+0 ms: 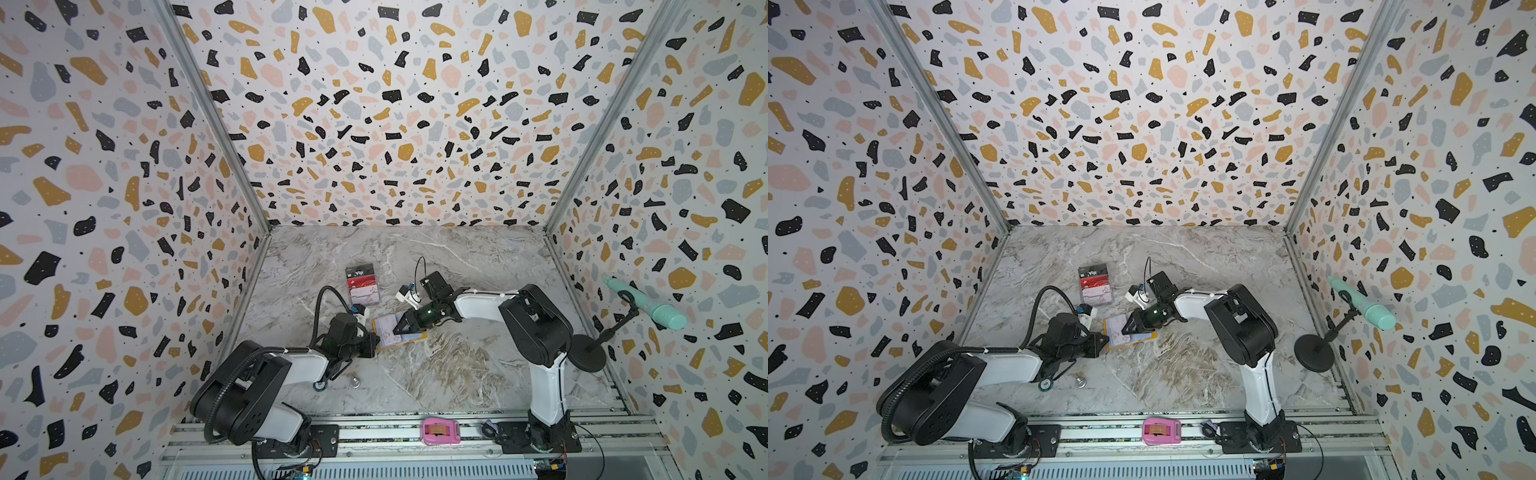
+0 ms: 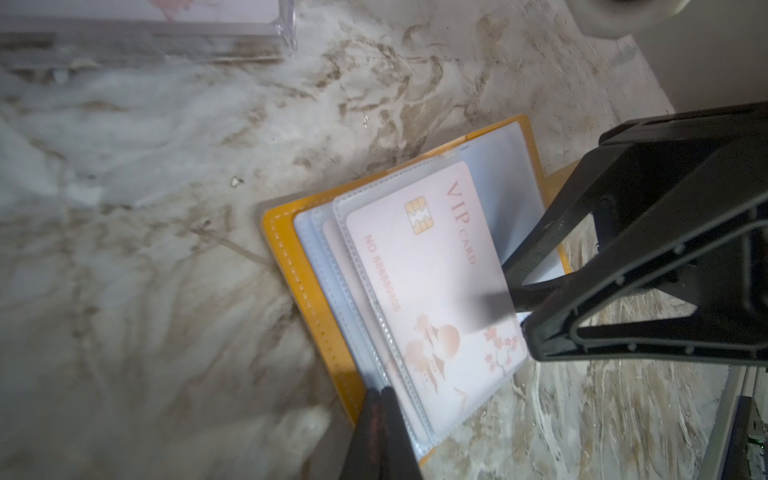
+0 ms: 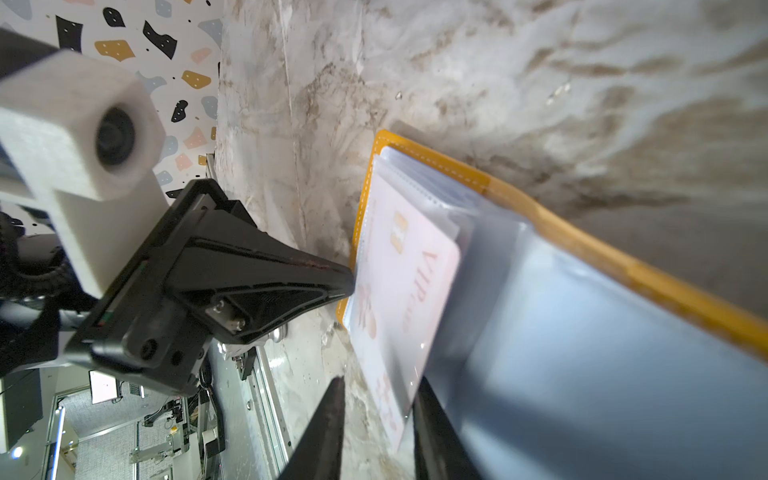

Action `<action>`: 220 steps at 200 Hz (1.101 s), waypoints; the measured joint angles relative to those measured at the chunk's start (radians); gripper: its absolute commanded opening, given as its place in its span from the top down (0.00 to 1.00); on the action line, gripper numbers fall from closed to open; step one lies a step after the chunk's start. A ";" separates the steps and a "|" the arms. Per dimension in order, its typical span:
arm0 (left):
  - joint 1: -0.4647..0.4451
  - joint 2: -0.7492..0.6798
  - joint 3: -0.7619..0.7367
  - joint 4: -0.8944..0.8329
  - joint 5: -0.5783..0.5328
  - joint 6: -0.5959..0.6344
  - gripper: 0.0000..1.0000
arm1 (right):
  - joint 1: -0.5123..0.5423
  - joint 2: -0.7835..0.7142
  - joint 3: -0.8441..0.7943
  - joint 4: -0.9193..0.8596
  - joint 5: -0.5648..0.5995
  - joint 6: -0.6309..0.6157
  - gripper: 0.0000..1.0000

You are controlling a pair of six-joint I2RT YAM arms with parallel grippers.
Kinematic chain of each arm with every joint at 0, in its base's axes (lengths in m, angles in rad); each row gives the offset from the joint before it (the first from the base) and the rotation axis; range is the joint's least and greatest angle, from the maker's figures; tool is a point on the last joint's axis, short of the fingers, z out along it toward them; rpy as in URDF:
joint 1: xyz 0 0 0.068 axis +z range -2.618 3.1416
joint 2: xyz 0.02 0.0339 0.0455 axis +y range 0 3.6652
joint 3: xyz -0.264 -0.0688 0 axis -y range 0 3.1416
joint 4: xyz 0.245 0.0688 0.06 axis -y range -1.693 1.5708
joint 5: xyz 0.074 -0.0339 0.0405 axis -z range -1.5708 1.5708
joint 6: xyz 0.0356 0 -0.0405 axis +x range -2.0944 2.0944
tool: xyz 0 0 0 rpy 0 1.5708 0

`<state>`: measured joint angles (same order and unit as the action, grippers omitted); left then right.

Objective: Take the credit cards out of the card holder

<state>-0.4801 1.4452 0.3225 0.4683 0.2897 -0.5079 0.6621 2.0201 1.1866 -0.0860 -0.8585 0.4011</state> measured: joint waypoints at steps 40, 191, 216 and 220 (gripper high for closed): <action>0.000 0.001 0.000 0.002 0.000 0.000 1.00 | -0.006 0.000 0.000 -0.014 -0.011 -0.004 0.68; -0.003 0.002 0.001 0.002 -0.004 0.000 1.00 | 0.019 0.062 0.045 0.040 -0.099 0.032 0.77; -0.003 0.002 0.001 0.002 -0.005 0.000 1.00 | 0.028 0.082 0.047 0.056 -0.099 0.048 0.76; -0.003 0.002 0.001 0.002 -0.005 0.000 1.00 | 0.029 0.083 0.047 0.058 -0.099 0.050 0.76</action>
<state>-0.4835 1.4471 0.3237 0.4706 0.2848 -0.5076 0.6907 2.1033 1.2335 -0.0277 -0.9577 0.4511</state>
